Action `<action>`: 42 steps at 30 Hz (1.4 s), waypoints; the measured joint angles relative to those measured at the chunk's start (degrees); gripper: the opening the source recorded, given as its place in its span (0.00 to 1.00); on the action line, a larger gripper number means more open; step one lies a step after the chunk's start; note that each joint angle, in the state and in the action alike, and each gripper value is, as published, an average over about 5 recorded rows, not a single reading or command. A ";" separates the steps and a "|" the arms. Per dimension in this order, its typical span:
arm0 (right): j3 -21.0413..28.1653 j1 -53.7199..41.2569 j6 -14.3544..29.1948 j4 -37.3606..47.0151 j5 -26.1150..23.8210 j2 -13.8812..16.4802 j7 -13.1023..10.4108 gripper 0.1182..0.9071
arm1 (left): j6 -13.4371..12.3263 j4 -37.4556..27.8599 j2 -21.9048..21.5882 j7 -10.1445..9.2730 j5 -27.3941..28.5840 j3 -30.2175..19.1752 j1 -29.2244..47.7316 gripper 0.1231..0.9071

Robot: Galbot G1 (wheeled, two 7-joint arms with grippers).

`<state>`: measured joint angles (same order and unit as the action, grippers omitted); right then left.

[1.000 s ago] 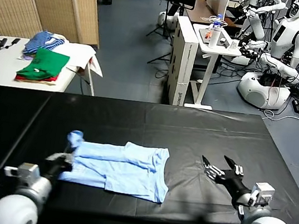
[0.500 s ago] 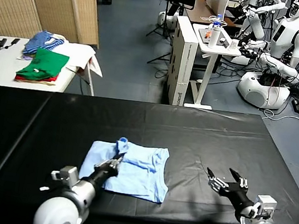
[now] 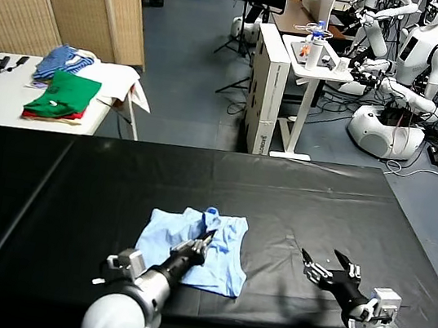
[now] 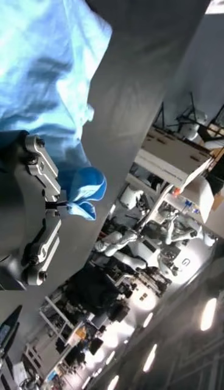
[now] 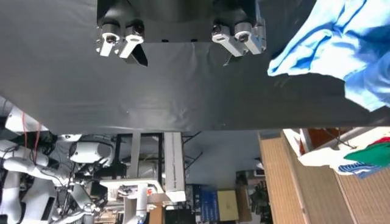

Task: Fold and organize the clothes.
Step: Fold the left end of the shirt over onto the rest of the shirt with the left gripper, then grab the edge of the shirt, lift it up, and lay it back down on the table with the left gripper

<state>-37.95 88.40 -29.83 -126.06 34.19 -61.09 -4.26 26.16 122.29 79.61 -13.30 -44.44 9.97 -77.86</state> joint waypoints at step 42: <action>17.15 -8.09 1.12 0.13 -0.68 8.86 6.19 1.00 | -5.53 -3.77 -0.66 4.26 13.51 5.82 1.23 1.00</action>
<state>-20.80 80.30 -28.71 -125.93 33.51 -52.23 1.92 20.63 118.52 78.95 -9.04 -30.93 15.79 -76.63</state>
